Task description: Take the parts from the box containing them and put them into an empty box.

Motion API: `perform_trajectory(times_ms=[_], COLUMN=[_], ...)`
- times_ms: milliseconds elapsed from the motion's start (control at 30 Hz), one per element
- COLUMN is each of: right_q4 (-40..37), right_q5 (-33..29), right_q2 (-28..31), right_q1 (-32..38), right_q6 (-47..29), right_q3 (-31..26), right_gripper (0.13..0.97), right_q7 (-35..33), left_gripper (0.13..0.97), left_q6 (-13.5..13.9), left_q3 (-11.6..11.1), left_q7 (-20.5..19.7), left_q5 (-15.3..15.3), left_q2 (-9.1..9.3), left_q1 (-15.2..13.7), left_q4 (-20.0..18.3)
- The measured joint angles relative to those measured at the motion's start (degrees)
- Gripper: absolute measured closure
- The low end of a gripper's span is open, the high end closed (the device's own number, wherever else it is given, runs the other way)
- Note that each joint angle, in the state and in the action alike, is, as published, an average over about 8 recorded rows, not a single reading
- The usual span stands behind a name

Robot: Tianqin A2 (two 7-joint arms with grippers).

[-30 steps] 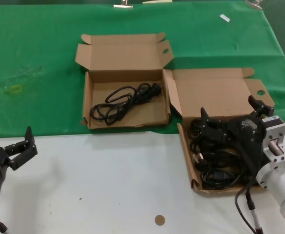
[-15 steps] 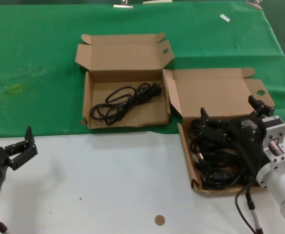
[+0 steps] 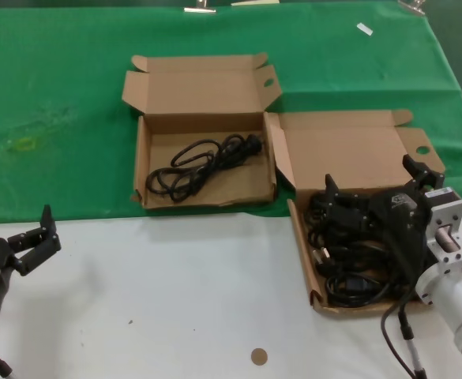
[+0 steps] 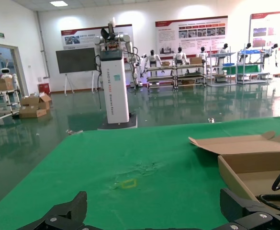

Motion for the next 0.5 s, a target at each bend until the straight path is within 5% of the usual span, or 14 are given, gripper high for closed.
perform_trajectory(times_ms=[500], right_q4=[0.0], right_q5=[0.0], right_q2=[0.0], right_q1=[0.0], right_q6=[0.0], right_q3=[0.0], right_gripper=[0.129], right_q7=[0.0], left_gripper=[0.132], left_q6=[0.0], left_q3=[0.0], left_q7=[0.0], left_q5=[0.0], left_q2=[0.0], left_q1=[0.0], left_q4=[0.0])
